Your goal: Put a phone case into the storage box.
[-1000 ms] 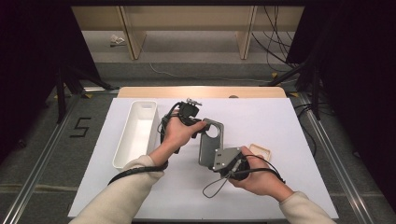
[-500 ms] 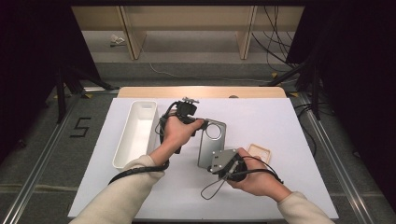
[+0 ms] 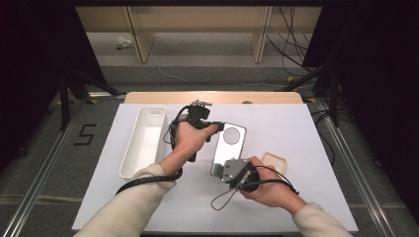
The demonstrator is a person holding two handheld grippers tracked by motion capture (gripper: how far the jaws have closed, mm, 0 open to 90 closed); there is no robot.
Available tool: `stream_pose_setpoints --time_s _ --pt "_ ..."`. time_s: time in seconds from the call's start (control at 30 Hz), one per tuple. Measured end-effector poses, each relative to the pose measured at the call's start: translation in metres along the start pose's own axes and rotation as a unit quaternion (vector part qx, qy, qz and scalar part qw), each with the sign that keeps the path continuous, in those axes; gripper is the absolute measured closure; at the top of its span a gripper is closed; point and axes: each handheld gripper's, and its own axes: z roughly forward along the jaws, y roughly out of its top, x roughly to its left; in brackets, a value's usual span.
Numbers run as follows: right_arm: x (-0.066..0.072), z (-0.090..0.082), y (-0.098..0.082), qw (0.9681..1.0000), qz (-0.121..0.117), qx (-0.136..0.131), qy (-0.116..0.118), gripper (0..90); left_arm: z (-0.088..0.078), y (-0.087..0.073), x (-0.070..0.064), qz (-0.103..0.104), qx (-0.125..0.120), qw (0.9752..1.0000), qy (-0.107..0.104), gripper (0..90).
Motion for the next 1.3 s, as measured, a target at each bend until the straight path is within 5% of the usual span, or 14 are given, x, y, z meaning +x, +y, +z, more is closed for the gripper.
stream_pose_setpoints --time_s 0.13,0.37,0.4,0.53,0.63,0.9,1.3 --pt "-0.002 -0.001 -0.002 0.9993 0.008 -0.027 -0.024 78.2 -0.004 0.000 0.002 0.015 -0.025 0.9995 0.014 88.7" --pt "-0.005 -0.008 -0.002 0.9975 0.039 -0.053 -0.029 62.4 -0.009 0.000 0.011 0.022 -0.051 0.9979 0.032 88.8" --pt "-0.006 -0.011 -0.002 0.9951 0.054 -0.072 -0.039 52.4 -0.012 -0.001 0.012 0.016 -0.055 0.9974 0.043 88.8" --pt "-0.008 -0.016 -0.001 0.9920 0.074 -0.092 -0.044 43.7 -0.016 0.000 0.016 0.027 -0.064 0.9956 0.063 88.8" --pt "-0.012 -0.023 -0.003 0.9868 0.097 -0.114 -0.064 38.1 -0.019 0.000 0.019 0.024 -0.069 0.9950 0.069 88.9" --pt "-0.021 -0.032 -0.017 0.9779 0.138 -0.129 -0.090 34.0 -0.031 0.001 0.027 0.025 -0.081 0.9924 0.090 88.9" --pt "-0.025 -0.037 -0.032 0.9728 0.167 -0.127 -0.098 31.0 -0.052 0.008 0.034 0.024 -0.105 0.9885 0.106 88.9"
